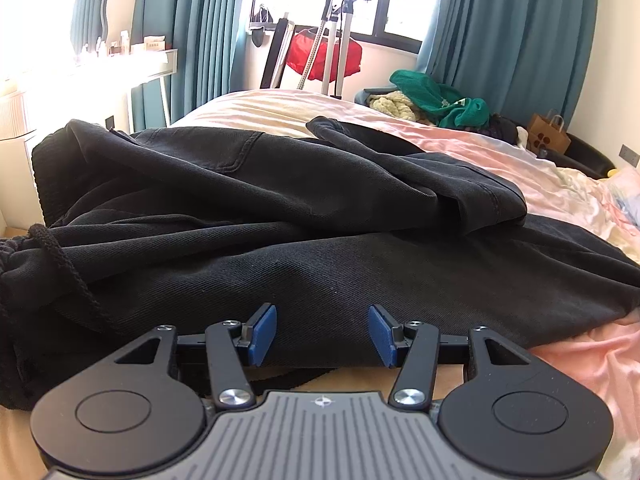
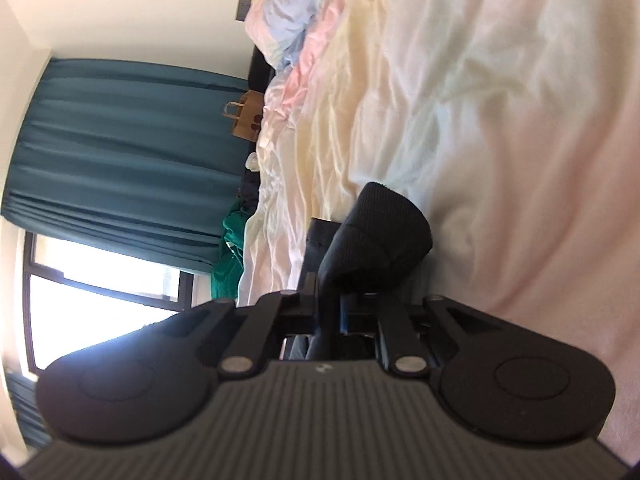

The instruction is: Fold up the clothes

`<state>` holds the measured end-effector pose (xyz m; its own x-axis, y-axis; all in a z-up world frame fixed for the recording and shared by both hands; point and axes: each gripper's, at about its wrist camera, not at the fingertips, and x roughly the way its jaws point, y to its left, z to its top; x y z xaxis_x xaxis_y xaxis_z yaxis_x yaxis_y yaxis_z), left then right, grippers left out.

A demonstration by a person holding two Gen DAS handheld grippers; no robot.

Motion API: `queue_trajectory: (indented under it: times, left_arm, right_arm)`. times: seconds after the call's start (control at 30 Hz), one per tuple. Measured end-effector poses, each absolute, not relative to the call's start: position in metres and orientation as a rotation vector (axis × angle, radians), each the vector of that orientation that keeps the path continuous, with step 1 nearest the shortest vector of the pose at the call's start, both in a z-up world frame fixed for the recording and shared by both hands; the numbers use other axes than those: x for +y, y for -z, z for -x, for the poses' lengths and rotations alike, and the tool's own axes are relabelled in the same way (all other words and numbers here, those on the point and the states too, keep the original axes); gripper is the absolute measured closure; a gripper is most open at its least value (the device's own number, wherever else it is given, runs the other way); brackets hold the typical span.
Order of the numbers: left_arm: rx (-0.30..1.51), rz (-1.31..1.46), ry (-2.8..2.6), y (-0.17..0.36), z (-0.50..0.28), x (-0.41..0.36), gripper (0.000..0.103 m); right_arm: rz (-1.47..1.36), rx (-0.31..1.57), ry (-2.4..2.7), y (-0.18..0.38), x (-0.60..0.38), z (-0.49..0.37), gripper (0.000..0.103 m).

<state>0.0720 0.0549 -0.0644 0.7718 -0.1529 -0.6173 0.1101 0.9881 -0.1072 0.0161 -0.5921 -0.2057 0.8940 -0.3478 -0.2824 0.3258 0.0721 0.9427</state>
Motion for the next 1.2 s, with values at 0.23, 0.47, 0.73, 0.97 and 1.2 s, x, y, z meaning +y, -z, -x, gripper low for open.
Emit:
queue_trajectory:
  times: [0.23, 0.47, 0.73, 0.97, 1.2]
  left_arm:
    - [0.658, 0.08, 0.124, 0.061, -0.071, 0.06, 0.049]
    - [0.644, 0.087, 0.094, 0.056, -0.074, 0.065, 0.049]
    - [0.647, 0.069, 0.108, 0.057, -0.076, 0.062, 0.049]
    - [0.636, 0.051, 0.128, 0.055, -0.074, 0.058, 0.047]
    - [0.613, 0.021, 0.138, 0.054, -0.072, 0.052, 0.03]
  right_arm:
    - [-1.14, -0.122, 0.505, 0.138, -0.569, -0.012, 0.095]
    - [-1.352, 0.059, 0.671, 0.201, -0.589, -0.009, 0.095]
    - [-1.467, 0.056, 0.64, 0.221, -0.587, 0.0, 0.091]
    - [-1.24, 0.125, 0.785, 0.186, -0.583, 0.001, 0.029]
    - [-1.02, 0.096, 0.912, 0.147, -0.566, 0.018, 0.017]
